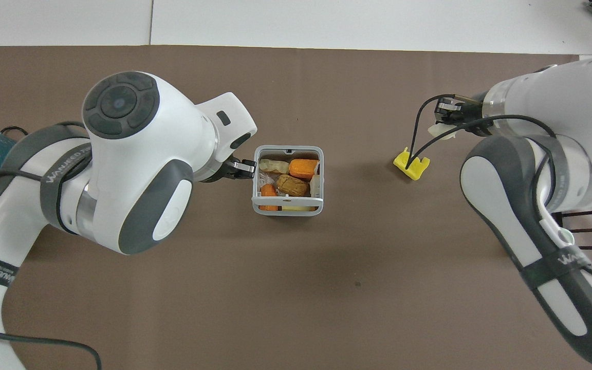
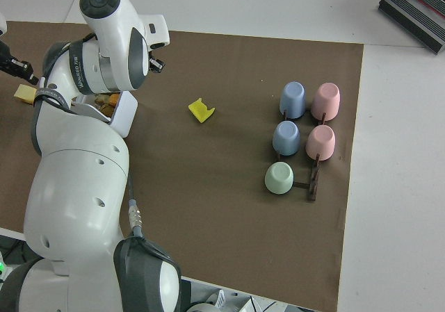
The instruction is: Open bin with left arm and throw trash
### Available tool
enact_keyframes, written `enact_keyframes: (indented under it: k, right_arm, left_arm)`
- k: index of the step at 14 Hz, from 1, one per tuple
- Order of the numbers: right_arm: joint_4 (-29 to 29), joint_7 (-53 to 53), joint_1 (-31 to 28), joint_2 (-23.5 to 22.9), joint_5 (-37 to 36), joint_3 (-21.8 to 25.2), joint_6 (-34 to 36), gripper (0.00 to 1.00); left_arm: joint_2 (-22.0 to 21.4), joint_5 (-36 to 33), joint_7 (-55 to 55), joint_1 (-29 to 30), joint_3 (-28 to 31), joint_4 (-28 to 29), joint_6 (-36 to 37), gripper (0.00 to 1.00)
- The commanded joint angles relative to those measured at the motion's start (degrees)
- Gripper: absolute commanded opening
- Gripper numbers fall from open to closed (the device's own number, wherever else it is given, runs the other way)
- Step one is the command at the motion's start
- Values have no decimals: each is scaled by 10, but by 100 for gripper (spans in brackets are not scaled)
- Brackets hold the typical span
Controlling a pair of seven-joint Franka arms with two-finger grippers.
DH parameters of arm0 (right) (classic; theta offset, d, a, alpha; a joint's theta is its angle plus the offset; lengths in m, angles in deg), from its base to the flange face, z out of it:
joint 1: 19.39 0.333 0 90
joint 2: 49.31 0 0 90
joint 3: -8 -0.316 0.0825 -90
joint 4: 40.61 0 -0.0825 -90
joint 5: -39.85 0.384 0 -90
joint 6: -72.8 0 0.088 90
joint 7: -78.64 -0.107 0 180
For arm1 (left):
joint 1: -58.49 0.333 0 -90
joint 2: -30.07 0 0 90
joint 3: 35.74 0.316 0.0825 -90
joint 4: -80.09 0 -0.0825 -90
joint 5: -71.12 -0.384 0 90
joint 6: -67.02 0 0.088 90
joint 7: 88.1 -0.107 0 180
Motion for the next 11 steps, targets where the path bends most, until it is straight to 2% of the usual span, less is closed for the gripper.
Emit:
enact_keyframes:
  k: [1, 3, 7, 11]
  right_arm:
    - [8, -83, 53, -22, 26, -5, -42, 0]
    - [6, -122, 74, -30, 28, -5, -45, 0]
    - [2, -151, 100, -58, 29, -6, -44, 0]
    - [-4, -151, 104, -68, 29, -6, -46, 29]
  left_arm:
    - [-47, -11, -6, 23, -3, 104, -94, 99]
    - [-54, -21, -11, 29, -3, 149, -147, 100]
    - [-39, -33, -53, 68, -4, 150, -178, 100]
    - [8, -63, -89, 99, -4, 148, -223, 100]
